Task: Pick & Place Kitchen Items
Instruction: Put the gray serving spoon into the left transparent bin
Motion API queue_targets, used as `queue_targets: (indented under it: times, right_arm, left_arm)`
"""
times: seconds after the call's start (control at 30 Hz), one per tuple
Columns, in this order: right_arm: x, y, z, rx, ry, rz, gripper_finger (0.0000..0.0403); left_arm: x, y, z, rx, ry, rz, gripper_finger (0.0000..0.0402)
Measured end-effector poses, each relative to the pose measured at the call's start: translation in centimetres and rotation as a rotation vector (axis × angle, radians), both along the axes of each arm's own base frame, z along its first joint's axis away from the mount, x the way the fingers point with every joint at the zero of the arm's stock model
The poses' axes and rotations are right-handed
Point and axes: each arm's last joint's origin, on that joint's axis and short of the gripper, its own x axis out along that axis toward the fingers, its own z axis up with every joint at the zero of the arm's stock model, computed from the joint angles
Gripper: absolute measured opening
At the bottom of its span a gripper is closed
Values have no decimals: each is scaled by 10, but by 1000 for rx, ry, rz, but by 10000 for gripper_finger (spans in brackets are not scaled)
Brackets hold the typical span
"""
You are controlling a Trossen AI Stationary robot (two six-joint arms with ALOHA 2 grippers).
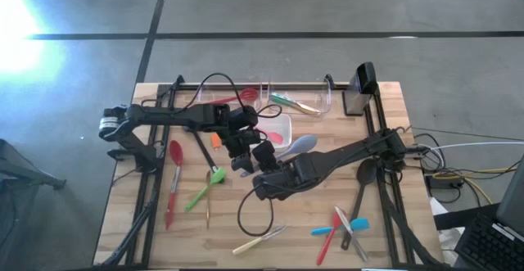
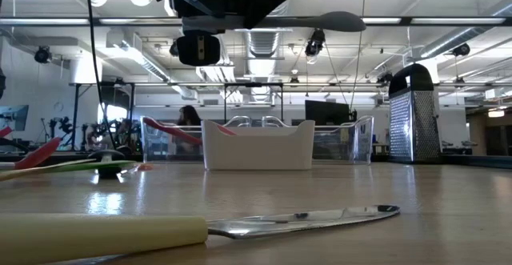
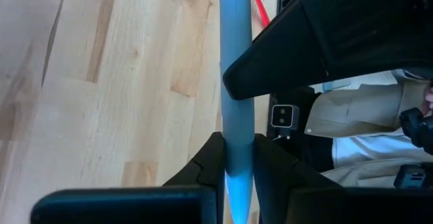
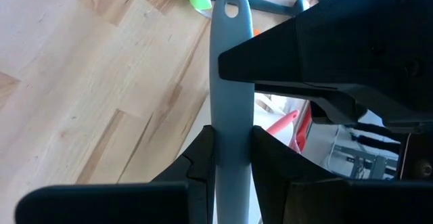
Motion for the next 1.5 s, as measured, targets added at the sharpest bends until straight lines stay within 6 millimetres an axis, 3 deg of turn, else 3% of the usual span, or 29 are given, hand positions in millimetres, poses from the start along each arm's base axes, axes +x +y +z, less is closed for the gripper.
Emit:
queue_targets:
  times: [0.2, 0.37, 0.5, 0.73, 0.9, 1.17, 1.3, 1.5]
  right_arm:
    - [0, 0, 0, 19, -13, -31, 51]
    - [-3, 2, 7, 63, -52, -99, 136]
    - [-14, 3, 24, 93, -67, -155, 201]
    - [-44, -3, 46, 138, -27, -324, 243]
    - [-71, -9, 52, 141, 19, -474, 234]
    - [-98, -17, 47, 161, 2, -585, 221]
    - [-116, -24, 41, 152, -4, -643, 221]
    - [-151, -38, 35, 127, -94, -743, 221]
  left_arm:
    - [2, 0, -3, -7, 5, -6, 50]
    - [3, 2, -1, 0, -12, -13, 50]
    - [0, 7, -2, 8, 5, -8, 50]
    - [-14, 28, -5, 98, 99, 45, 50]
    - [-39, 49, 17, 388, 249, 131, 50]
    - [-70, 73, 75, 1017, 490, 214, 50]
    - [-78, 80, 81, 1218, 598, 178, 50]
    - [-79, 95, 66, 1255, 733, 150, 50]
